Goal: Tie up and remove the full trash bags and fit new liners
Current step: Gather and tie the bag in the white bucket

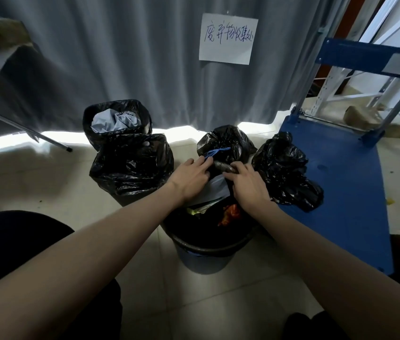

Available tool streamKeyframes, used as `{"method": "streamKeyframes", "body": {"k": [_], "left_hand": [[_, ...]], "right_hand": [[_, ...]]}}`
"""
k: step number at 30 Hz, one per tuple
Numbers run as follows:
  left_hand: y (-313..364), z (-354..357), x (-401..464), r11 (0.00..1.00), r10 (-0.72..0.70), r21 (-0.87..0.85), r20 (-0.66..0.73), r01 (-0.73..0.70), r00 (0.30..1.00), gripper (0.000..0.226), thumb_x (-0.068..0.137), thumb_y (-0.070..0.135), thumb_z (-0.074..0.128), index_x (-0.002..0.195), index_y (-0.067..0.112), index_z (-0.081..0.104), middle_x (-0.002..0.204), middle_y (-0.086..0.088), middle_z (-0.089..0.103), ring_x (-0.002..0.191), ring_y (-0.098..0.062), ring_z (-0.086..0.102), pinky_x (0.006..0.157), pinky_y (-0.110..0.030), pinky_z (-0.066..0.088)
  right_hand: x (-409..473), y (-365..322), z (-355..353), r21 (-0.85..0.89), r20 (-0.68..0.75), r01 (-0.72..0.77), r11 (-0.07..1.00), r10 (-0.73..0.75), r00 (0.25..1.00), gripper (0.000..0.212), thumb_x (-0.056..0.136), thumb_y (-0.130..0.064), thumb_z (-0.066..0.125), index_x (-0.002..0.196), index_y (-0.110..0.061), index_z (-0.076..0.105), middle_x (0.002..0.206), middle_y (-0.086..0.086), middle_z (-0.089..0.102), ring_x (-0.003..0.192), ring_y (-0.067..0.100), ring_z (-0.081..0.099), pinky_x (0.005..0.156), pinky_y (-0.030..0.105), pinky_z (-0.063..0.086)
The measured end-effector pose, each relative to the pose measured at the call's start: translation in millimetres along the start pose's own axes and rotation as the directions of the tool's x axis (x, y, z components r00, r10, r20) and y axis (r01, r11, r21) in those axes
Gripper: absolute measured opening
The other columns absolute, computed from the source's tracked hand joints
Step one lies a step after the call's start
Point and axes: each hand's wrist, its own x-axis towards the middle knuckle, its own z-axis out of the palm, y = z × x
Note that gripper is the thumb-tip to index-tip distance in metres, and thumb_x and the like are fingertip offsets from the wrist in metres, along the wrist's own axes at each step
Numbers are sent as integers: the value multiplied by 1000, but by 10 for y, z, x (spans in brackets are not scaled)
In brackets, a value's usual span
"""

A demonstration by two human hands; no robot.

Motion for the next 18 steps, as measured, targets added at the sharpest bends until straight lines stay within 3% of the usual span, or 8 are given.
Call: {"method": "streamKeyframes", "body": {"k": [4,8,13,18], "left_hand": [[64,23,-13,998,-55,-13,71,56,996,54,100,16,30,152,2,21,161,-12,7,146,-28,14,116,-40,23],[66,27,-33,997,-58,-42,86,61,995,55,99,18,31,150,2,24,161,-10,10,145,-27,16,117,-41,20],[86,63,-130,995,-28,-94,20,30,999,54,98,25,35,149,5,30,157,-7,20,141,-25,25,116,-38,23],[-60,47,-239,979,82,-198,114,-58,990,48,98,34,39,141,16,47,152,-1,38,139,-22,34,114,-36,27]], "right_hand": [[-59,4,67,1,-12,-4,1000,4,1000,47,96,-9,48,143,-17,48,154,4,31,131,29,37,97,39,40],[-39,-15,81,62,-64,23,998,-19,998,49,94,-5,48,143,-12,46,149,2,40,130,25,40,100,37,40],[-122,-40,84,47,-141,57,997,-50,989,42,89,-3,53,131,-8,59,134,4,57,122,26,47,101,36,38],[-204,-23,-7,94,-23,100,990,-99,995,37,90,-5,51,119,-18,69,124,-4,64,118,21,47,103,31,30]]}}
